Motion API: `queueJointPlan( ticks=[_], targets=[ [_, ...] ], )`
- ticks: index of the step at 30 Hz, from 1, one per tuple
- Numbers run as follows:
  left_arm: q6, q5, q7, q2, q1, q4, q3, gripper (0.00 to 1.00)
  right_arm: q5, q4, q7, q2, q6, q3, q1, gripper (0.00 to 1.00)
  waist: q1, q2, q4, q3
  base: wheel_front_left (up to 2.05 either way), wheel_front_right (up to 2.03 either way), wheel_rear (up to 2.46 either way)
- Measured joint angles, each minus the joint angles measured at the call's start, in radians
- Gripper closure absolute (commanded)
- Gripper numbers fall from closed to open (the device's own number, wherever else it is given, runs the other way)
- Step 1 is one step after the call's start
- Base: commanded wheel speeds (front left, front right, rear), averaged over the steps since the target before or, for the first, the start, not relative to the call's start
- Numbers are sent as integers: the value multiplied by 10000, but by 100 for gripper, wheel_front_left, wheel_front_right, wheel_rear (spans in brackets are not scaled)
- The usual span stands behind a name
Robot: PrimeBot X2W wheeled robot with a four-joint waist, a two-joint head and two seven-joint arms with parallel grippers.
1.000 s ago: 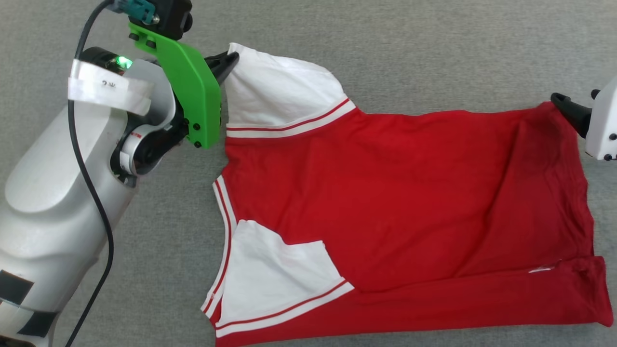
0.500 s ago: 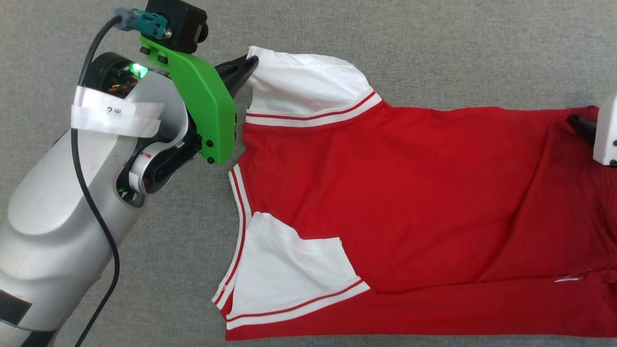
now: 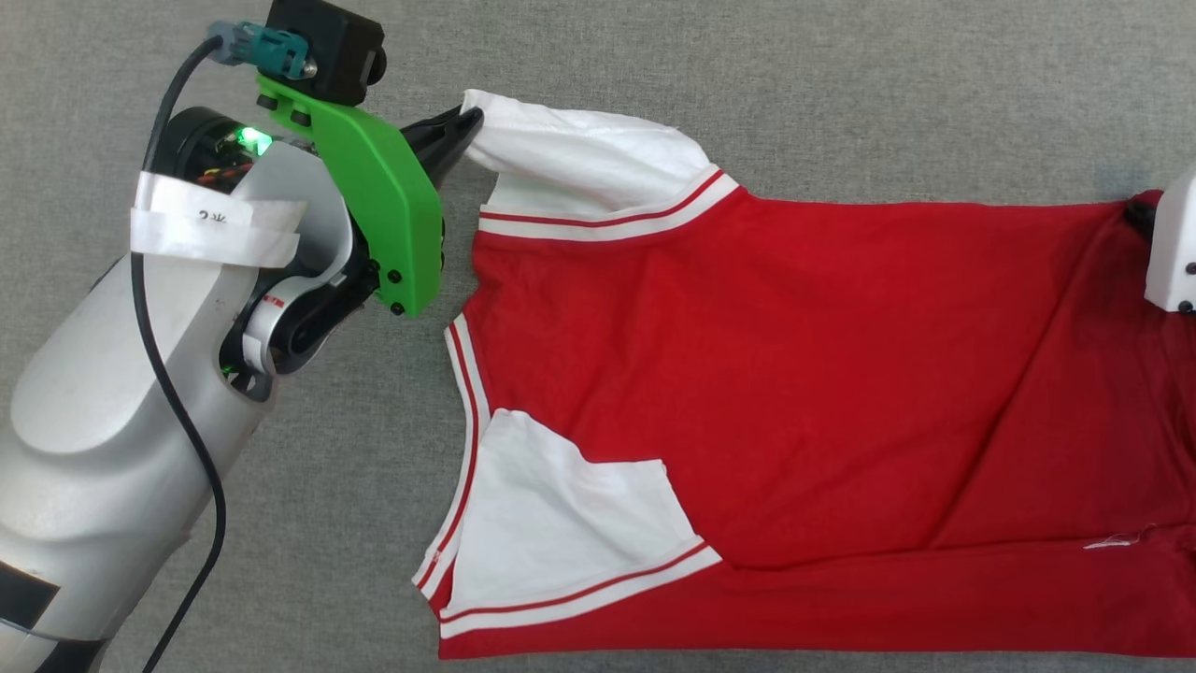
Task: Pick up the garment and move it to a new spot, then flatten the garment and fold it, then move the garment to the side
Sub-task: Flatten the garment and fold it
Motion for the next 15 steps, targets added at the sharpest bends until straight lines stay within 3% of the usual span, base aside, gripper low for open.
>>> queueJointPlan(
  ticks=[8,15],
  targets=[
    [4,6,-625,-48,298,604,88,100,399,251,-1143,12,0,115,82,100,0,0,-87,-507,0,0,0],
    [-12,-21,-1041,-127,681,1022,107,100,1181,286,-2798,-249,0,201,397,100,0,0,-209,-1244,0,0,0]
  ],
)
